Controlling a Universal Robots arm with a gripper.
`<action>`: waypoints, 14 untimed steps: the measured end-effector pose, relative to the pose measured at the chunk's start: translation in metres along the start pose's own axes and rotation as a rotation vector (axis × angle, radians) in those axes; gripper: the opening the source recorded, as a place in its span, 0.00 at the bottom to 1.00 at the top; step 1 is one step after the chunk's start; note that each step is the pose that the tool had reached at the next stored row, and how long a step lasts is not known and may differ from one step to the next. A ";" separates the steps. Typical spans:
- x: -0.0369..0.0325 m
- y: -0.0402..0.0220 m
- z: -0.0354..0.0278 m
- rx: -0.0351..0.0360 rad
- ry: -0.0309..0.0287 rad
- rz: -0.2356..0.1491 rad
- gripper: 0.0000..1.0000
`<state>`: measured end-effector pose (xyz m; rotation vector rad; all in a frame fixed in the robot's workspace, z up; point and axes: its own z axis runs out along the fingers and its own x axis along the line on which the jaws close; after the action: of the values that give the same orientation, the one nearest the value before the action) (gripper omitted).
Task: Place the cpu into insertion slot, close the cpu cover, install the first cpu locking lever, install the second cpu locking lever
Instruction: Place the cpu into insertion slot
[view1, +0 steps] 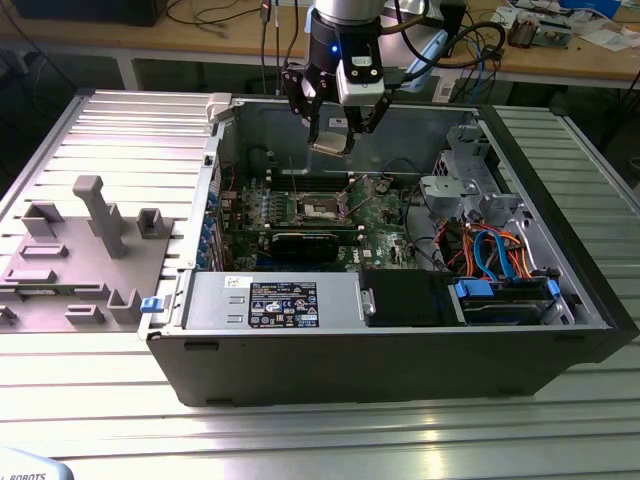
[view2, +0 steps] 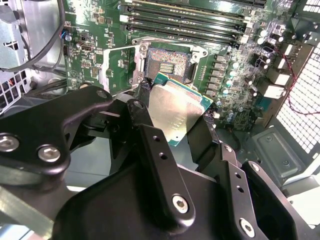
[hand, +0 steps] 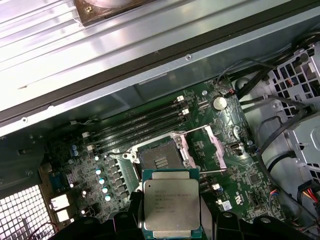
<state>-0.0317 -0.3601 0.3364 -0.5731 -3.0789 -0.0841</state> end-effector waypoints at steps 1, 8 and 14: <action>0.0000 0.0000 0.0000 0.0000 0.0000 0.001 0.54; 0.0000 0.0000 0.0000 -0.0001 -0.0003 0.005 0.54; 0.0000 0.0000 0.0000 -0.0001 -0.0004 0.009 0.54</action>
<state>-0.0317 -0.3601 0.3365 -0.5871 -3.0765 -0.0840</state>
